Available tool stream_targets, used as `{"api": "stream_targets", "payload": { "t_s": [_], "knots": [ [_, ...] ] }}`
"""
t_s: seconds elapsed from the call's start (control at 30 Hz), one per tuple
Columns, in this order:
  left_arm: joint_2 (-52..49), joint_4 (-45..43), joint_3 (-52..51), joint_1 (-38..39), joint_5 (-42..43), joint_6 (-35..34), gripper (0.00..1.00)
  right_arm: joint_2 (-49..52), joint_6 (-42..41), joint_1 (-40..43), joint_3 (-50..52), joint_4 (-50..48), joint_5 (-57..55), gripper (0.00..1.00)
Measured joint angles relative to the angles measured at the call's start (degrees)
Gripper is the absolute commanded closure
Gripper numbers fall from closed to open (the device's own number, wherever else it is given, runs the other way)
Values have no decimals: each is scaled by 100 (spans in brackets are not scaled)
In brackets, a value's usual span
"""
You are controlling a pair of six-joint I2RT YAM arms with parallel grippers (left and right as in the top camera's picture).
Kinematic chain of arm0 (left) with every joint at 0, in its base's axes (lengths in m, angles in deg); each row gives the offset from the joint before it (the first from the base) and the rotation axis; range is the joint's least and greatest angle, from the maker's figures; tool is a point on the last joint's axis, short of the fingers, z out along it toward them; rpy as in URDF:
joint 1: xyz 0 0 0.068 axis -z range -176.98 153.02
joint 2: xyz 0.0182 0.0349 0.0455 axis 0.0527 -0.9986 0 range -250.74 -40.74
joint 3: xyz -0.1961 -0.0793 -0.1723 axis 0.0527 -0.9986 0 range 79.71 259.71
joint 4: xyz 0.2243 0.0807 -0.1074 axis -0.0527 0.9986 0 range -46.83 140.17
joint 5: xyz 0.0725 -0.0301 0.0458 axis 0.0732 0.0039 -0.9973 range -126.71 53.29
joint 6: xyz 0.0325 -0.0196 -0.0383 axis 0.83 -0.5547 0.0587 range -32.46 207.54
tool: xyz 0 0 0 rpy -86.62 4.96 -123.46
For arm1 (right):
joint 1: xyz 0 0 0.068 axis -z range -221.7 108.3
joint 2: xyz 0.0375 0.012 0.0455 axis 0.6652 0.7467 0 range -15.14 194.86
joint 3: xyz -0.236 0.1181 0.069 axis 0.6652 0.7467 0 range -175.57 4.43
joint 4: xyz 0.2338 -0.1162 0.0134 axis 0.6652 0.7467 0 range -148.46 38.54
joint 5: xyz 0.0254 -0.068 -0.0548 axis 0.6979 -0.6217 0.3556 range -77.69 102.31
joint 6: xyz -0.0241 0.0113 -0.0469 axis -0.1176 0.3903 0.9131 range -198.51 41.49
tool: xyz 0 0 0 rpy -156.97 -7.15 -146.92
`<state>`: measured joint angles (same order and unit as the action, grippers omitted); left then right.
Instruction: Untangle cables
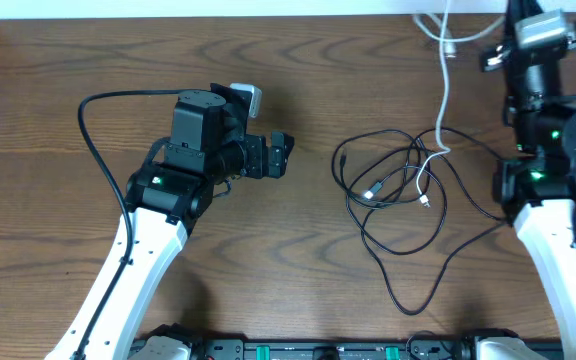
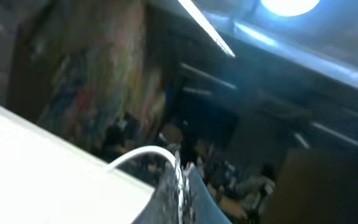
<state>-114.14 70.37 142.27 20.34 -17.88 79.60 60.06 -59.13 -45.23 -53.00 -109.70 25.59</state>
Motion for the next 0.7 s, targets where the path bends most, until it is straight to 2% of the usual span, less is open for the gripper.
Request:
{"api": "stream_targets", "payload": {
  "t_s": [0.13,0.57,0.7],
  "knots": [
    [0,2,0,0,4,-2,0,7,-173,-227,-295,-164,-105,99],
    [0,2,0,0,4,-2,0,4,-337,-227,-1606,-146,-127,99],
    [0,2,0,0,7,0,0,-24,-354,-229,-1703,1021,363,99]
  ]
}}
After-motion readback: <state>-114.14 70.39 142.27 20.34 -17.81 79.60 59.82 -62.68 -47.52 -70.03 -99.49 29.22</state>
